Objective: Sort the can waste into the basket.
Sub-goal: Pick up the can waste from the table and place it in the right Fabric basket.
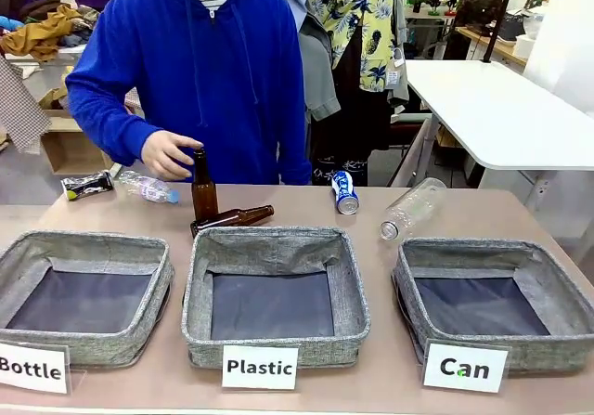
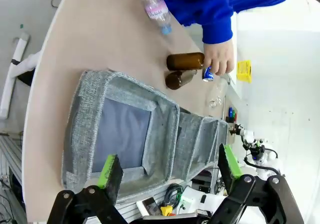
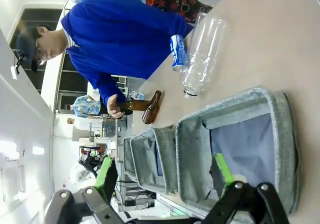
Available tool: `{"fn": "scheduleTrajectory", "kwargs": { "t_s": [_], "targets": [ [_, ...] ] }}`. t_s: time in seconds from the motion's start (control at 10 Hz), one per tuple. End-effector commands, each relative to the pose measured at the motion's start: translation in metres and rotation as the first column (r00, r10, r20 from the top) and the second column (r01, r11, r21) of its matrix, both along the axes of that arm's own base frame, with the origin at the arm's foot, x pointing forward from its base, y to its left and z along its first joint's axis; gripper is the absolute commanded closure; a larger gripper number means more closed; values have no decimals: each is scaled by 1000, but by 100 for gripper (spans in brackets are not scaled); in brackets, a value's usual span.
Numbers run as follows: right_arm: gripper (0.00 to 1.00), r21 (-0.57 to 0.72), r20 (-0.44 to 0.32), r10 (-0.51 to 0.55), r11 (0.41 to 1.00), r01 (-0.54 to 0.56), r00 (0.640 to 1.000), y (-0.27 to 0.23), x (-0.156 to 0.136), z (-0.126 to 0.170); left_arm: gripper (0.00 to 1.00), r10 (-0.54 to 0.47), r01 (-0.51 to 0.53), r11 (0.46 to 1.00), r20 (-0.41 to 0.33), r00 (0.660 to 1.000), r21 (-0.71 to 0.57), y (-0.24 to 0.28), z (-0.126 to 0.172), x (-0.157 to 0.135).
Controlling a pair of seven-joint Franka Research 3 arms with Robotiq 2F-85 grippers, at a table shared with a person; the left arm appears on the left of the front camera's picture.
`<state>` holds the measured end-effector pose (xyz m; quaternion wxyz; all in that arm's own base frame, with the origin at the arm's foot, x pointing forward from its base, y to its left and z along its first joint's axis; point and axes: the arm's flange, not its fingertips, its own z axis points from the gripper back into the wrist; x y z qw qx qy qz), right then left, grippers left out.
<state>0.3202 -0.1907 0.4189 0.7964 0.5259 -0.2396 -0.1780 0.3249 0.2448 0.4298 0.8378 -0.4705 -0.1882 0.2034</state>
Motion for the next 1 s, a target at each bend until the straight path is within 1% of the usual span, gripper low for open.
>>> {"fn": "scheduleTrajectory", "kwargs": {
  "t_s": [0.0, 0.2, 0.3, 0.4, 0.5, 0.7, 0.9],
  "targets": [
    [0, 3, 30, 19, 1000, -19, 999, -2, -5, 6, 0, -55, 55, 998, 13, 998, 1, -3, 2, 3],
    [0, 3, 30, 19, 1000, -19, 999, -2, -5, 6, 0, -55, 55, 998, 13, 998, 1, -3, 2, 3],
    [0, 3, 30, 19, 1000, -19, 999, -2, -5, 6, 0, -37, 37, 999, -2, 999, -5, -9, 1, 5],
    [0, 3, 30, 19, 1000, -19, 999, -2, -5, 6, 0, -28, 28, 1000, -7, 1000, 6, -6, 6, 18],
    [0, 3, 30, 19, 1000, -19, 999, -2, -5, 6, 0, -60, 59, 996, 5, 998, 66, -1, 12, 45],
    [0, 3, 30, 19, 1000, -19, 999, -2, -5, 6, 0, -125, 117, 981, 43, 991, 156, -8, 19, 112],
    [0, 3, 30, 19, 1000, -19, 999, -2, -5, 6, 0, -152, 142, 970, 40, 987, 196, -22, 16, 169]
  ]
}}
